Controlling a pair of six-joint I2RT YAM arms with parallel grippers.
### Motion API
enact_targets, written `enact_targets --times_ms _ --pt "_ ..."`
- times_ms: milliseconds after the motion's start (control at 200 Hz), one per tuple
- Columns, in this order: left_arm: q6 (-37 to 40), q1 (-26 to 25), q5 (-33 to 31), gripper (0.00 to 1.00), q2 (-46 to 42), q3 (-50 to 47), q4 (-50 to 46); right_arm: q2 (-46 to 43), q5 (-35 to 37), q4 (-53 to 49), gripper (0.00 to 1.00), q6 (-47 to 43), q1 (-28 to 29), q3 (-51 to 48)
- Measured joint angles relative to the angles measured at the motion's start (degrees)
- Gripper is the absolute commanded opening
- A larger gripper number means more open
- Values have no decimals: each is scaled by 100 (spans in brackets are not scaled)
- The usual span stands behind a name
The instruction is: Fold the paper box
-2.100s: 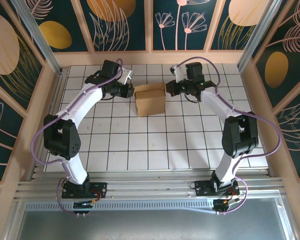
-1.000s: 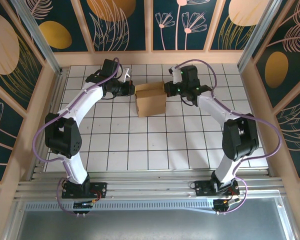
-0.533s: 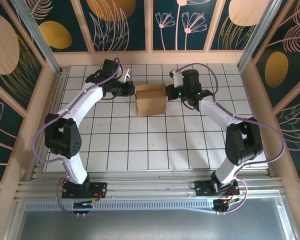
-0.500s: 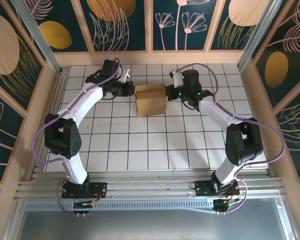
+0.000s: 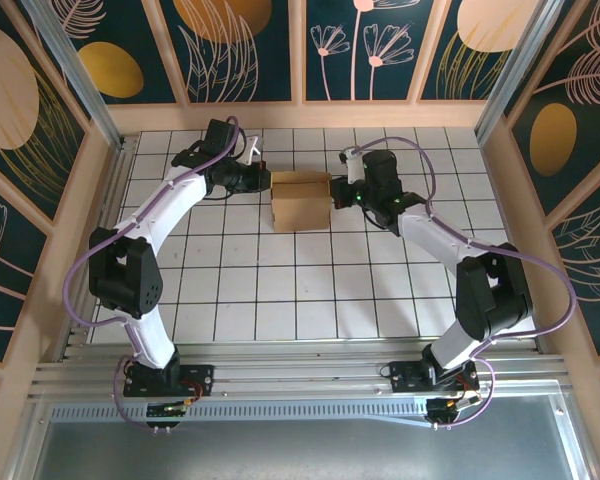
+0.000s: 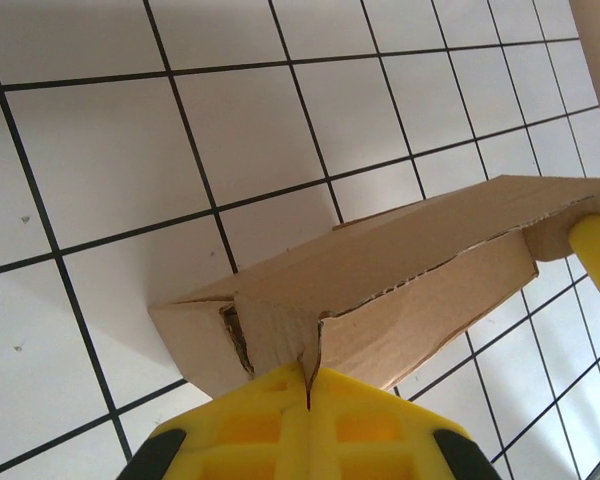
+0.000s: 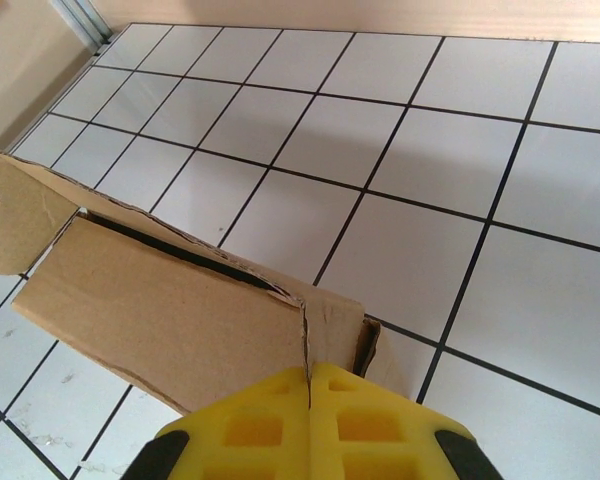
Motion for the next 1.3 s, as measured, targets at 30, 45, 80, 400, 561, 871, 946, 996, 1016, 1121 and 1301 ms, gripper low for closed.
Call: enact_targets --times_ms 30,45,80,400,561,871,946,996,1016,1121,1301 --pt "-57 -2 -24 0 0 -2 11 -9 7 17 0 13 11 -17" --pt "-72 -2 -31 0 0 -2 13 -13 11 22 0 31 17 -28" --pt "-146 -4 -44 0 0 -4 20 -22 20 52 0 44 33 -46" --pt "-422 -33 -151 0 0 -76 138 -42 125 81 0 87 81 -70" --pt "-417 -57 -221 0 -61 -256 284 -42 173 114 0 83 107 -116" --pt "-376 -76 -229 0 -201 -546 452 -98 297 173 0 83 177 -275" --pt "-374 -90 -229 0 -271 -636 474 -122 297 184 0 83 188 -308" --pt "-374 -98 -232 7 -313 -693 492 -140 299 208 0 83 199 -343" --pt "-374 -98 -232 11 -330 -717 498 -151 299 210 0 83 201 -356" --pt "-356 -109 -216 21 -428 -892 531 -181 297 227 0 83 221 -409" --pt "-356 -136 -190 29 -463 -1141 527 -181 297 251 0 85 258 -446"
